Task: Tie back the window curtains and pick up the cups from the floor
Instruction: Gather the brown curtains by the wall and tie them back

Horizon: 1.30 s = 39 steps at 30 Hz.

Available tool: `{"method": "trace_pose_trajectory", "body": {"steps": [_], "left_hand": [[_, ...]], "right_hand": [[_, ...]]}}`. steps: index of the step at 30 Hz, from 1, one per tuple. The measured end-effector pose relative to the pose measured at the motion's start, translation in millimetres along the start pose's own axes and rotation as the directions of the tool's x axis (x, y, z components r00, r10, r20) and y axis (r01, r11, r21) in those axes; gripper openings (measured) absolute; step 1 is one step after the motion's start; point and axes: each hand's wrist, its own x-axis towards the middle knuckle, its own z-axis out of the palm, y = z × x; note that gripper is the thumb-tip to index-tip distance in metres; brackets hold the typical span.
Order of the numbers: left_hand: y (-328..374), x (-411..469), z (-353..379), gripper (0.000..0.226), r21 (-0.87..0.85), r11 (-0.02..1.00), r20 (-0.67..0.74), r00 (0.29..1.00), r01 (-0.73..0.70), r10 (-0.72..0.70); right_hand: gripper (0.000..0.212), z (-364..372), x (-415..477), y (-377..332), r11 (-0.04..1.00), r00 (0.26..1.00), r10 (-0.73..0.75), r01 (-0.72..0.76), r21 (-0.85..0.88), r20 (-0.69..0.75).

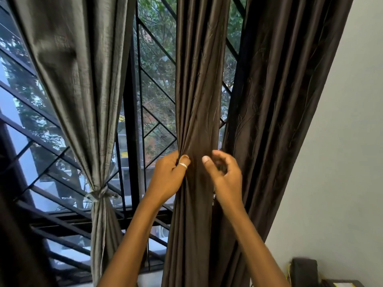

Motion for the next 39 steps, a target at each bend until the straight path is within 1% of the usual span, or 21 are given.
{"method": "trace_pose_trajectory", "body": {"steps": [2,3,5,7,9,13,15,16,18,19,21,23,24,25,27,29,31,33,35,37,39], "left_hand": [[5.8,-1.7,-3.4,0.036,-0.142,0.986,0.049,0.996,0.082,-0.076],[7.5,-2.3,-5.1,0.038,-0.209,0.97,0.075,0.991,0.121,-0.108],[6.8,-1.5,-8.6,0.04,-0.324,0.929,0.123,0.982,0.179,-0.146],[5.9,-1.2,-10.1,0.037,-0.439,0.867,0.141,0.971,0.238,-0.195],[5.1,-1.2,-10.2,0.03,-0.526,0.799,0.146,0.957,0.291,-0.252],[3.8,-3.4,-7.5,0.028,-0.67,0.644,0.219,0.927,0.369,-0.304],[2.4,-4.3,-7.1,0.02,-0.706,0.571,0.28,0.905,0.42,-0.32],[2.2,-5.0,-6.8,0.023,-0.715,0.543,0.307,0.895,0.441,-0.323],[0.7,-4.9,-7.1,0.027,-0.723,0.519,0.325,0.887,0.457,-0.328],[-0.4,-4.3,-8.3,0.025,-0.722,0.529,0.313,0.892,0.447,-0.326],[-3.5,-2.1,-12.8,0.022,-0.69,0.605,0.245,0.915,0.397,-0.32],[-6.9,0.0,-18.3,0.022,-0.627,0.703,0.173,0.94,0.335,-0.293],[-8.1,0.8,-20.8,0.022,-0.594,0.744,0.147,0.95,0.307,-0.275],[-8.6,1.2,-23.6,0.023,-0.557,0.782,0.124,0.959,0.279,-0.254],[-10.0,2.8,-27.1,0.025,-0.452,0.865,0.085,0.976,0.217,-0.201],[-11.5,4.3,-28.2,0.025,-0.321,0.935,0.066,0.988,0.154,-0.14],[-13.9,6.2,-25.3,0.026,-0.165,0.983,0.033,0.997,0.079,-0.074],[-19.4,7.7,-18.5,0.034,0.057,0.998,-0.058,0.998,0.002,0.001],[-24.3,5.7,-8.5,0.042,0.291,0.956,-0.175,0.982,-0.023,0.077],[-23.5,-1.3,2.9,0.042,0.473,0.881,-0.288,0.945,-0.002,0.156],[-18.2,-11.6,15.8,0.038,0.539,0.842,-0.37,0.903,0.018,0.218]], "right_hand": [[0.069,-7.9,18.4,-1.2,0.994,0.996,0.091,-0.091,0.054,0.001],[0.08,-11.7,27.4,-2.7,0.99,0.991,0.125,-0.127,0.057,0.048],[0.092,-17.9,44.7,-3.2,0.979,0.962,0.168,-0.189,0.08,0.214],[0.102,-22.4,57.5,-4.5,0.942,0.894,0.195,-0.286,0.177,0.403],[0.112,-25.3,65.0,-8.5,0.875,0.807,0.224,-0.413,0.252,0.546],[0.111,-20.4,67.2,-12.0,0.663,0.608,0.281,-0.683,0.308,0.743],[0.113,-14.7,67.5,-8.1,0.623,0.558,0.279,-0.725,0.295,0.782],[0.111,-12.1,66.5,-6.7,0.614,0.543,0.28,-0.735,0.287,0.791],[0.098,-10.1,65.8,-2.2,0.609,0.535,0.277,-0.74,0.285,0.798],[0.09,-11.5,64.6,-2.1,0.622,0.54,0.266,-0.729,0.286,0.799],[0.07,-15.9,61.9,-6.3,0.685,0.561,0.247,-0.678,0.267,0.79],[0.045,-19.2,62.7,-11.6,0.785,0.595,0.271,-0.591,0.184,0.757],[0.038,-20.1,63.6,-14.3,0.844,0.62,0.287,-0.524,0.113,0.73],[0.034,-20.4,65.5,-14.9,0.894,0.651,0.293,-0.447,0.041,0.701],[0.034,-21.4,69.8,-14.0,0.949,0.713,0.28,-0.308,-0.073,0.643],[0.034,-23.1,71.4,-12.8,0.964,0.771,0.265,-0.226,-0.141,0.579],[0.031,-22.2,68.8,-10.5,0.97,0.848,0.204,-0.11,-0.214,0.489],[0.027,-18.2,61.3,-7.0,0.929,0.936,0.09,0.045,-0.368,0.341],[0.028,-11.8,47.8,-4.1,0.787,0.982,-0.057,0.156,-0.597,0.181],[0.037,-5.4,33.3,-5.4,0.65,0.987,-0.138,0.149,-0.745,0.076],[0.039,-0.4,23.1,-8.1,0.612,0.984,-0.174,0.138,-0.779,0.038]]}}
